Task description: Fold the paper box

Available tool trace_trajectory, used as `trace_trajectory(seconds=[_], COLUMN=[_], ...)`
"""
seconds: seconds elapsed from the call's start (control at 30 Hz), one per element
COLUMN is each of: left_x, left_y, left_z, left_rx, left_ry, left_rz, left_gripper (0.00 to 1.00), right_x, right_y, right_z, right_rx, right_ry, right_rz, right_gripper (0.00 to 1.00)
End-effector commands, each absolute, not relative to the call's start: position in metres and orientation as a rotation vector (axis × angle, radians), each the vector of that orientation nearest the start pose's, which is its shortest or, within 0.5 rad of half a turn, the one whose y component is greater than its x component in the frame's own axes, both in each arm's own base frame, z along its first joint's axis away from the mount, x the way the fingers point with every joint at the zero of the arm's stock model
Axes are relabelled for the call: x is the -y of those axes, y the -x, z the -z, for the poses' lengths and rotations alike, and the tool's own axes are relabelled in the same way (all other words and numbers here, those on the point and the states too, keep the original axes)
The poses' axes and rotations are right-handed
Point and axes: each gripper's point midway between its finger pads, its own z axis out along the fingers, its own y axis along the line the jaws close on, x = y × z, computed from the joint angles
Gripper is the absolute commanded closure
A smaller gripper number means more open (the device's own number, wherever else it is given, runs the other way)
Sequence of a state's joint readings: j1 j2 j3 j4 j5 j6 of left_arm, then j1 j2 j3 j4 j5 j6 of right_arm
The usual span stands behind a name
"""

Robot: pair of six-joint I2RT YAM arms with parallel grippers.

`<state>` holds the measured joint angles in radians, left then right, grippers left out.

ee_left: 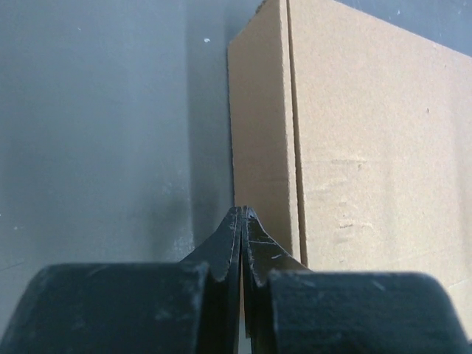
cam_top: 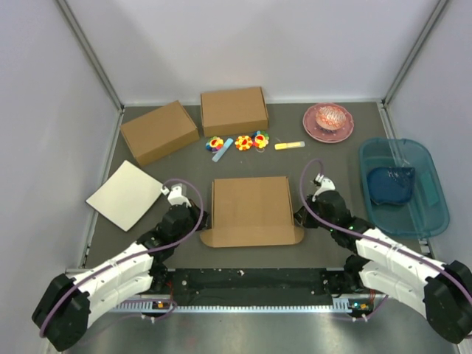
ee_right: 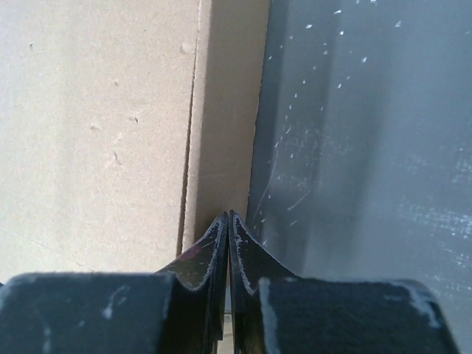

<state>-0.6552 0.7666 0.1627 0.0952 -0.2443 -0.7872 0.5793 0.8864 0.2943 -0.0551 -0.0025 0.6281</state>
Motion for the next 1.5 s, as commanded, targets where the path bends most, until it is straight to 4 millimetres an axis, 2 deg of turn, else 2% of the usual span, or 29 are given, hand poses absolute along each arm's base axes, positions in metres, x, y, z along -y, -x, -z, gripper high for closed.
trace_trajectory(seconds=[0.0,0.23,0.33,0.57,0.63,0.67,0.77,0.83,0.93,1.23,1.33,1.43,1.47], left_x=[0.165,0.176,0.180,0.190,0.189,0.189,0.188,0.186,0.190,0.188,0.184,0.186,0.187], left_y=[-0.222,-0.213,-0.210,-0.202,-0.201,-0.201,-0.200,-0.198,-0.195,-0.197,-0.202,-0.201,-0.201], left_z=[-0.065,-0.070,-0.080,-0.127,-0.131,-0.142,-0.154,-0.152,-0.157,-0.178,-0.203,-0.208,-0.218], left_rx=[-2.081,-2.091,-2.065,-1.935,-1.935,-1.908,-1.890,-1.913,-1.924,-1.881,-1.852,-1.886,-1.875], left_ry=[0.255,0.213,0.198,0.131,0.131,0.127,0.120,0.120,0.098,0.104,0.114,0.086,0.083], left_rz=[0.709,0.796,0.848,0.987,0.987,0.998,1.002,0.990,1.013,1.017,0.987,0.973,0.982], left_gripper=[1.00,1.00,1.00,1.00,1.00,1.00,1.00,1.00,1.00,1.00,1.00,1.00,1.00], right_x=[-0.178,-0.184,-0.187,-0.194,-0.195,-0.194,-0.195,-0.196,-0.197,-0.197,-0.198,-0.200,-0.201], right_y=[-0.208,-0.201,-0.199,-0.200,-0.200,-0.201,-0.202,-0.204,-0.204,-0.207,-0.208,-0.205,-0.203], right_z=[-0.059,-0.073,-0.085,-0.123,-0.133,-0.137,-0.158,-0.176,-0.189,-0.203,-0.209,-0.212,-0.212], right_rx=[-2.275,-2.255,-2.230,-2.155,-2.140,-2.135,-2.103,-2.076,-2.078,-2.063,-2.070,-2.085,-2.091], right_ry=[-0.016,0.014,0.026,0.046,0.045,0.041,0.036,0.035,0.035,-0.006,-0.038,-0.053,-0.047], right_rz=[-0.739,-0.787,-0.815,-0.878,-0.890,-0.894,-0.905,-0.913,-0.922,-0.932,-0.947,-0.969,-0.979], right_gripper=[0.99,1.00,1.00,1.00,1.00,1.00,1.00,1.00,1.00,1.00,1.00,1.00,1.00])
